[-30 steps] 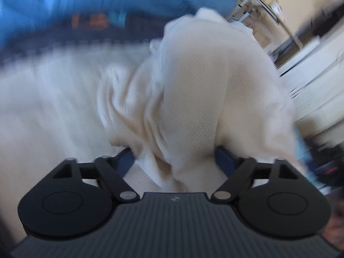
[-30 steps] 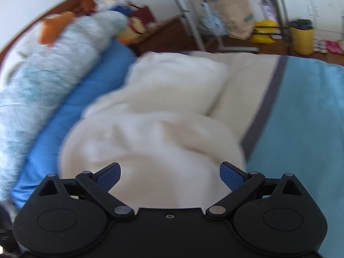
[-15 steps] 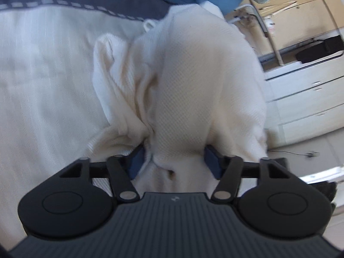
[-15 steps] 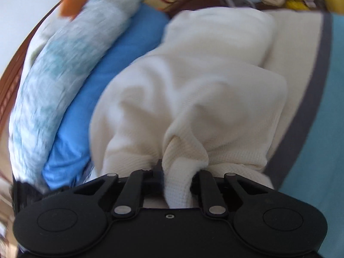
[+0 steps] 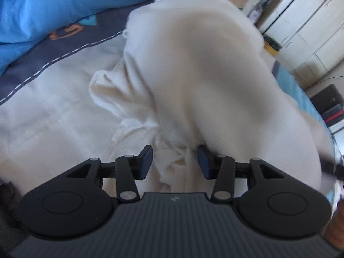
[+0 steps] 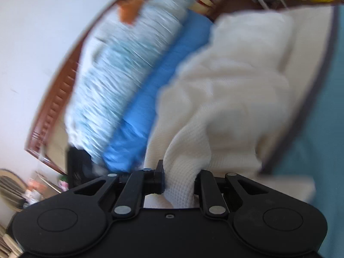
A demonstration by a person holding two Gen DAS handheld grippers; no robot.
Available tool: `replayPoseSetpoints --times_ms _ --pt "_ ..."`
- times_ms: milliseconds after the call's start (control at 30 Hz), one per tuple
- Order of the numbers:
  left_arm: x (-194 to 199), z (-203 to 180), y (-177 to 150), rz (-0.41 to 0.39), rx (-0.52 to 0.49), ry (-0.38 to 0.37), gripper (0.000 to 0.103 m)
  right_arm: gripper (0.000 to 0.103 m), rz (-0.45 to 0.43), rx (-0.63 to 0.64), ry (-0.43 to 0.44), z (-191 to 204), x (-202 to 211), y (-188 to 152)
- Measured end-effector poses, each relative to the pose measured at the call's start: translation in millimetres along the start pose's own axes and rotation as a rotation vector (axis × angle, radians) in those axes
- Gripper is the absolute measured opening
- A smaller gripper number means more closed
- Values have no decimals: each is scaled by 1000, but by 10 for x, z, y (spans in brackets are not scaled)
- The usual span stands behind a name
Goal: Fold clothes
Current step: 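Lift the cream garment with both grippers and carry it across the bed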
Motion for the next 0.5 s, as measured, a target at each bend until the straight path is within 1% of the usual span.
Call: replayPoseSetpoints --times_ms 33,100,167,200,233,267,300,333,367,400,467,500 --pt "41 34 42 -32 43 -31 44 18 11 -16 11 -3 30 -79" --pt "131 166 118 -113 136 -68 46 18 37 19 12 71 89 -221" --pt "204 340 160 -196 239 -101 52 18 78 74 32 211 101 -361" --pt "243 429 182 -238 290 -118 56 18 111 110 63 323 96 -449" --pt "247 498 188 -245 339 -147 60 18 153 143 108 454 91 -554" --pt "236 557 186 -235 385 -183 62 18 196 164 162 537 131 -691" --pt "210 609 190 -225 415 -196 63 17 234 178 210 631 149 -808" --pt "195 629 183 -216 419 -189 65 17 259 197 233 696 171 -907" --pt "183 623 182 -207 409 -176 66 17 274 224 230 717 207 -993" --pt "168 610 186 -197 396 -164 66 17 266 236 200 700 218 -1001" --pt "177 537 210 -189 376 -178 66 17 243 254 133 656 234 -993" --pt "161 504 222 -190 367 -188 67 16 209 239 105 610 287 -941"
Point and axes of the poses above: each gripper's, at about its wrist camera, not at the fingertips, and x roughly against the way its jaws point, z to its left, y to its top, the point moved 6 cm from there along -x, roughly the way its jaws point, and after that the axes turned 13 degrees about -z, right-handed, at the moved point
